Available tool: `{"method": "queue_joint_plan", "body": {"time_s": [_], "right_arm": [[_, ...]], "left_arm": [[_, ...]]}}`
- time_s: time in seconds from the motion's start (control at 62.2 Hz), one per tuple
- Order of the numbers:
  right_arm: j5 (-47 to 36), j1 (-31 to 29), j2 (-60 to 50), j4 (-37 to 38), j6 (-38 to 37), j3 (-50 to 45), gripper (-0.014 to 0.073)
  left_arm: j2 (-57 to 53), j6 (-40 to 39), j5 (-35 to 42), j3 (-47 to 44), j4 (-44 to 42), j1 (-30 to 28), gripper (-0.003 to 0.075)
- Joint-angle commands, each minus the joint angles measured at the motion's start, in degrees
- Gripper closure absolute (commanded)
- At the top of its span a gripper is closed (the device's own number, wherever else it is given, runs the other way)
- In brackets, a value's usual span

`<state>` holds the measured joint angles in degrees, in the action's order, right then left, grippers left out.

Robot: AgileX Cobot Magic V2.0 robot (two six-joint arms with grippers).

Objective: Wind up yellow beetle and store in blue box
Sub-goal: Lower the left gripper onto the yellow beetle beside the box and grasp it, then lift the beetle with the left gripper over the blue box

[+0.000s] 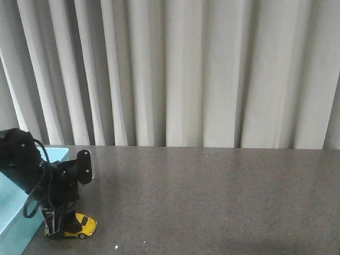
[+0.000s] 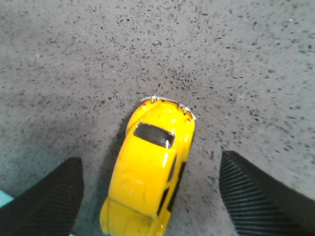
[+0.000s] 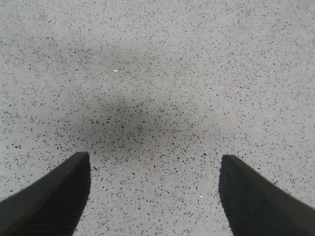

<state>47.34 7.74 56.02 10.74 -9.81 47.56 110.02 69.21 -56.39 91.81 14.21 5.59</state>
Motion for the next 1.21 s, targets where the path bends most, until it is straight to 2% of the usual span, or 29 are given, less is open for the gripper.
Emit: {"method": "queue_joint_plan", "body": {"time_s": [0.0, 0.289, 0.434, 0.788, 0.901, 1.19], "right_arm": [[-2.7, 0.0, -0.9, 1.1, -0.1, 1.4, 0.0067], [-2.6, 0.0, -0.9, 1.1, -0.1, 1.4, 0.0067], [-2.7, 0.0, -0.9, 1.1, -0.1, 1.4, 0.0067], [-2.6, 0.0, -0.9, 1.1, -0.1, 1.4, 0.0067], [-2.6, 0.0, -0.9, 1.1, -0.1, 1.4, 0.0067], [-2.6, 0.0, -0.9, 1.1, -0.1, 1.4, 0.0067]], "left_arm": [[-0.2, 0.0, 0.3, 4.2, 0.7, 0.4, 0.0164], [5.7, -0.3, -4.0, 9.7, 0.6, 0.4, 0.0169], [7.3, -1.1, -6.2, 11.0, -0.9, 0.4, 0.0206], [7.5, -1.5, -7.5, 11.1, -1.7, 0.4, 0.0440], [6.8, -1.6, -7.9, 11.1, -1.2, 0.4, 0.0482], [0.9, -1.6, -8.7, 11.1, 6.5, 0.4, 0.0475]]}}
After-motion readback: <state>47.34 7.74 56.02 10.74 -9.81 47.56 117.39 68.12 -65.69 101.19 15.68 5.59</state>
